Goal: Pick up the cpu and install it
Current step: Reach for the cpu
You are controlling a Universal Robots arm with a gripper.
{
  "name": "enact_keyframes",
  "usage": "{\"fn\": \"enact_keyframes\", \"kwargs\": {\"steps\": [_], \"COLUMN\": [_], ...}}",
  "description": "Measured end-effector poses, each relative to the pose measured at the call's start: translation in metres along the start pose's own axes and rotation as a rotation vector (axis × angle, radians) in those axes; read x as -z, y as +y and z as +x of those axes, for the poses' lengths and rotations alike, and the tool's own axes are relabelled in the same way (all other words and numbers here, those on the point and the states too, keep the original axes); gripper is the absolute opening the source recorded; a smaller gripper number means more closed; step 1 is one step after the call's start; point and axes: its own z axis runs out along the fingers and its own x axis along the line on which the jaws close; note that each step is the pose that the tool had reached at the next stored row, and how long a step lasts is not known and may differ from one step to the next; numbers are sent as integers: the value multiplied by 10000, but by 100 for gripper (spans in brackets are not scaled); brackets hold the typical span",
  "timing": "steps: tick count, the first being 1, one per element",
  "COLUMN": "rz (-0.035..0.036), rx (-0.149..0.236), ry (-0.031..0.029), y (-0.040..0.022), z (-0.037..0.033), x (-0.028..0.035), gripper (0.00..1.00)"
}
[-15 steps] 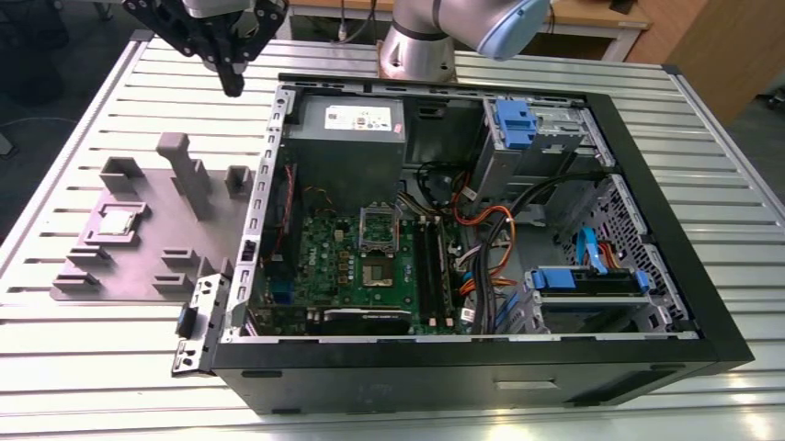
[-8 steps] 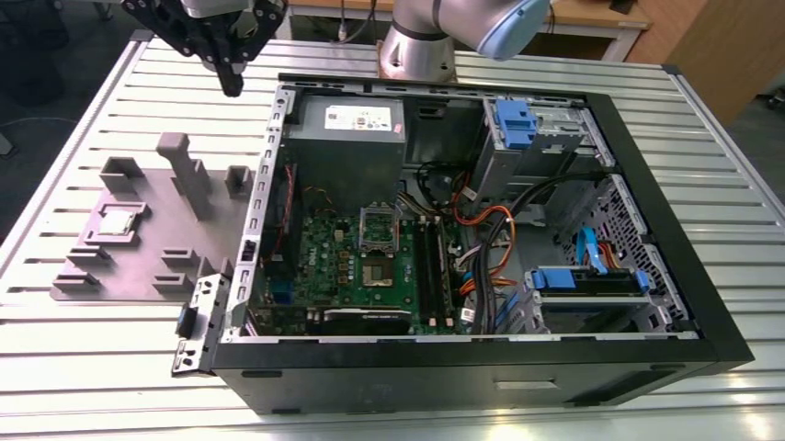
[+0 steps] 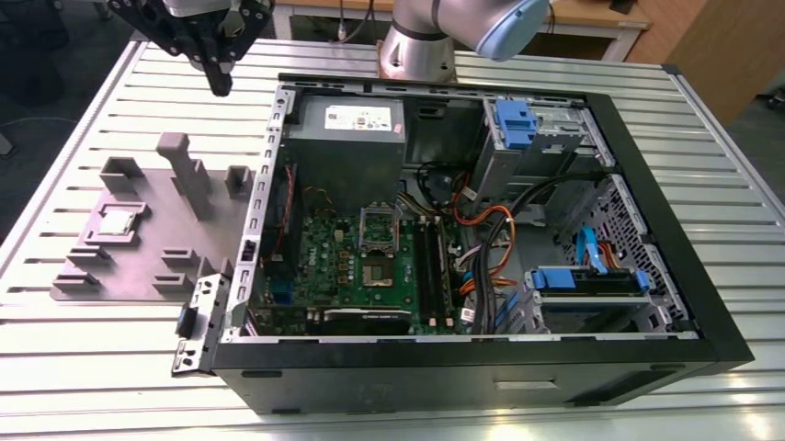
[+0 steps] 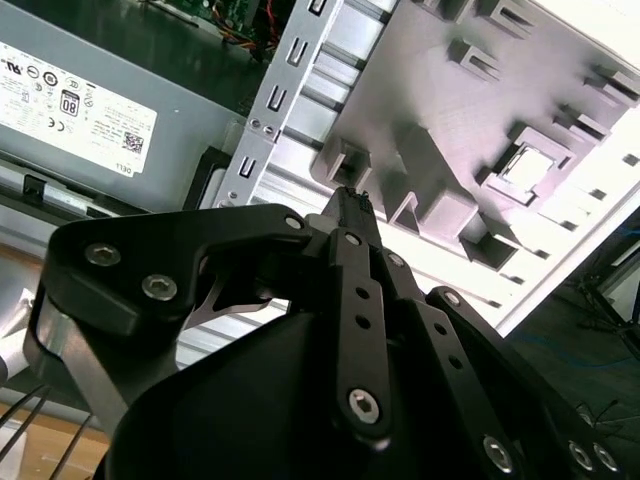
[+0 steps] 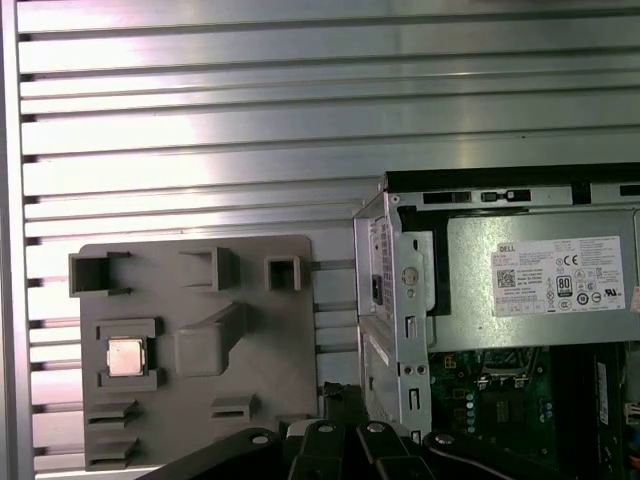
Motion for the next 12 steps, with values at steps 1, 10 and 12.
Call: {"fn": "enact_keyframes", "kwargs": {"steps": [1, 10, 12], "rz": [0, -1, 0], "rx": [0, 0, 0], "ry": [1, 0, 0], "y": [-1, -3, -3], "z": [7, 45, 49], "x": [0, 1, 1], "gripper": [11, 11, 11]}}
